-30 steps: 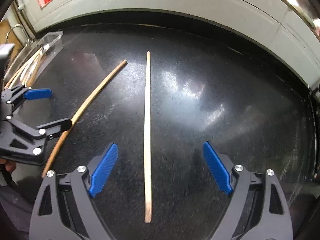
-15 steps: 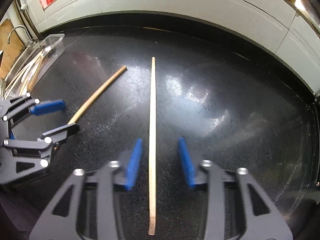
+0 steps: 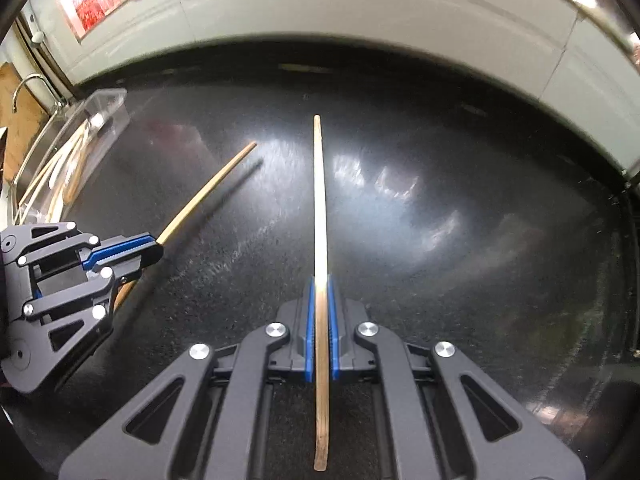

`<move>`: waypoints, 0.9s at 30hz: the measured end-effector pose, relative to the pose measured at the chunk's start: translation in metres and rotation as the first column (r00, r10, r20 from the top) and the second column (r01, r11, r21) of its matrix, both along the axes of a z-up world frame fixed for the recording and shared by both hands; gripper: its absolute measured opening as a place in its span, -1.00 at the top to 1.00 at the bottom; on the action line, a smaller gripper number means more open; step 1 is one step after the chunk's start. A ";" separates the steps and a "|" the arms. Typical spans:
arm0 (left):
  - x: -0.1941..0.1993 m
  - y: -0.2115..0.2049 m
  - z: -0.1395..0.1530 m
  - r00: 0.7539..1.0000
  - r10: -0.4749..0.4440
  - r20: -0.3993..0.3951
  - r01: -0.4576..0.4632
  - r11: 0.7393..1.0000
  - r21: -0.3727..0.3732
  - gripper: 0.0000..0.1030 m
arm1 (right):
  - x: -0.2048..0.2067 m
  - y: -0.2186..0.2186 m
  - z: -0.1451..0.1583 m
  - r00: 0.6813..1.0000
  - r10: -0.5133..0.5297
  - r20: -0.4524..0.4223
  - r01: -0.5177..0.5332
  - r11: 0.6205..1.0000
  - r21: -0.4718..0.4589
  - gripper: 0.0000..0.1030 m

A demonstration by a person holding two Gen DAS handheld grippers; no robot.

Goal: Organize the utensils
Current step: 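Close the left tool on one chopstick while the right tool grasps the other, then carry both chopsticks with both tools over the clear tray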

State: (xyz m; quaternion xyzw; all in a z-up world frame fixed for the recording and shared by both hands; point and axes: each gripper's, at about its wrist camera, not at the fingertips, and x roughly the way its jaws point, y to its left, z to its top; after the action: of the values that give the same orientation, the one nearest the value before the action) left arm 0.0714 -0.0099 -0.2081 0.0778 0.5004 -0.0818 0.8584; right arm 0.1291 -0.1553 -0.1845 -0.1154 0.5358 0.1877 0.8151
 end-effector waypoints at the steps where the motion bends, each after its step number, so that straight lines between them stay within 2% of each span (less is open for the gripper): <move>1: 0.000 0.001 0.006 1.000 0.006 0.006 -0.006 1.000 -0.001 0.89 | -0.002 -0.001 0.007 1.000 -0.010 0.015 0.010 1.000 0.005 0.87; 9: -0.013 0.000 0.068 0.996 0.071 0.052 -0.071 0.997 -0.004 0.89 | -0.041 -0.010 0.074 0.990 -0.031 0.141 0.022 0.998 0.061 0.87; 16: -0.041 0.002 0.112 0.990 0.124 0.073 -0.125 0.992 0.010 0.89 | -0.080 -0.018 0.121 0.981 -0.042 0.189 0.021 0.993 0.114 0.87; 21: -0.054 0.012 0.125 0.989 0.131 0.073 -0.131 0.991 -0.005 0.89 | -0.102 -0.014 0.140 0.977 -0.052 0.205 0.026 0.991 0.130 0.87; 27: -0.062 0.035 0.128 0.992 0.100 0.079 -0.100 0.995 -0.016 0.89 | -0.114 0.010 0.144 0.976 -0.093 0.196 0.066 0.988 0.141 0.87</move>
State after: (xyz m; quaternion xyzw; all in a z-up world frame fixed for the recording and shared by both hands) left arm 0.0090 0.0253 -0.0798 0.0508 0.4686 -0.0385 0.8811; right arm 0.0149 -0.1452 -0.0406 -0.0575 0.4408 0.1774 0.8780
